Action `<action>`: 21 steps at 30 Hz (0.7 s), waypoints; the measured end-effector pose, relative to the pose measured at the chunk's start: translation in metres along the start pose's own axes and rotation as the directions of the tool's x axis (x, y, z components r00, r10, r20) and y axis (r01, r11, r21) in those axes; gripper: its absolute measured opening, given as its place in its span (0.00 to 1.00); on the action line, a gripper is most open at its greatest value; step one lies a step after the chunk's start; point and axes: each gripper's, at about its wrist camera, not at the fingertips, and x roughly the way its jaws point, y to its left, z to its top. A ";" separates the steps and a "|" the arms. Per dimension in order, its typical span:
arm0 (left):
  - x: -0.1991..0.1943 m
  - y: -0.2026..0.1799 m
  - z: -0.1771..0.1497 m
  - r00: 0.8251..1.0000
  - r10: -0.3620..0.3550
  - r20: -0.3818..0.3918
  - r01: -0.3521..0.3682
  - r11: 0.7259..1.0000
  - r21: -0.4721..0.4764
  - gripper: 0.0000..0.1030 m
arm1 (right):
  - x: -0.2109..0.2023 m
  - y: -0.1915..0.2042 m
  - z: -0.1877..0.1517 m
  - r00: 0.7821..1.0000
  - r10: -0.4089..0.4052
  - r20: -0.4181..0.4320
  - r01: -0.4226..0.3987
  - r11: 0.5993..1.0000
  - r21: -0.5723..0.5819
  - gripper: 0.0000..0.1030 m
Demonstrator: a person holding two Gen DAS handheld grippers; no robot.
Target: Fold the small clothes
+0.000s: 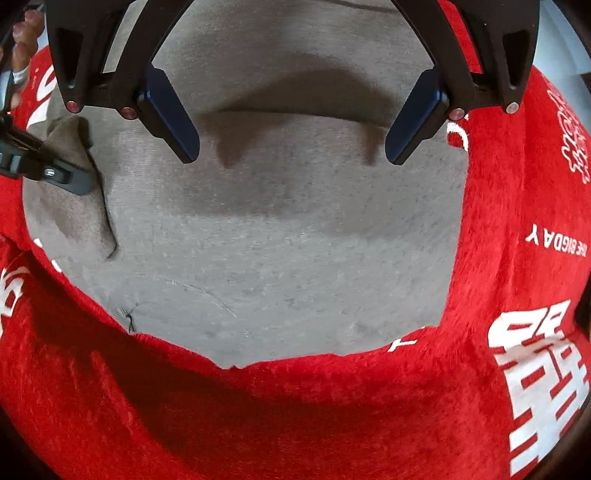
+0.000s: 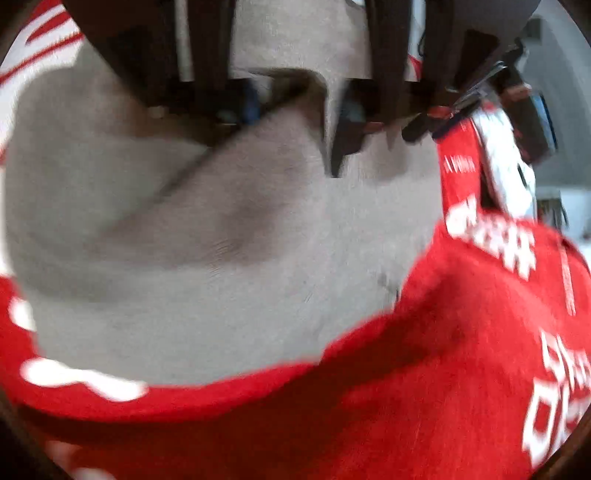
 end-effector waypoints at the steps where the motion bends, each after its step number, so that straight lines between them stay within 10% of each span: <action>1: 0.000 0.003 0.000 1.000 -0.012 0.003 0.012 1.000 -0.006 0.98 | -0.011 -0.011 0.001 0.998 0.014 0.058 -0.017 0.998 0.059 0.48; 4: 0.000 0.009 0.004 0.999 -0.032 0.010 0.032 0.999 -0.007 0.98 | -0.023 -0.045 0.011 0.987 0.076 0.141 -0.111 0.959 0.260 0.39; 5: -0.001 0.012 0.003 0.999 -0.037 0.012 0.037 0.999 -0.005 0.98 | -0.023 -0.052 0.015 0.984 0.089 0.156 -0.133 0.945 0.300 0.09; 13: -0.008 0.052 0.014 0.983 -0.177 0.050 0.182 0.978 -0.106 0.98 | 0.004 0.052 0.033 0.983 0.158 0.097 -0.148 0.984 -0.098 0.07; 21: -0.004 0.075 0.020 0.969 -0.243 0.055 0.249 0.949 -0.192 0.98 | 0.090 0.103 -0.017 0.981 -0.081 -0.173 0.008 0.921 -0.389 0.15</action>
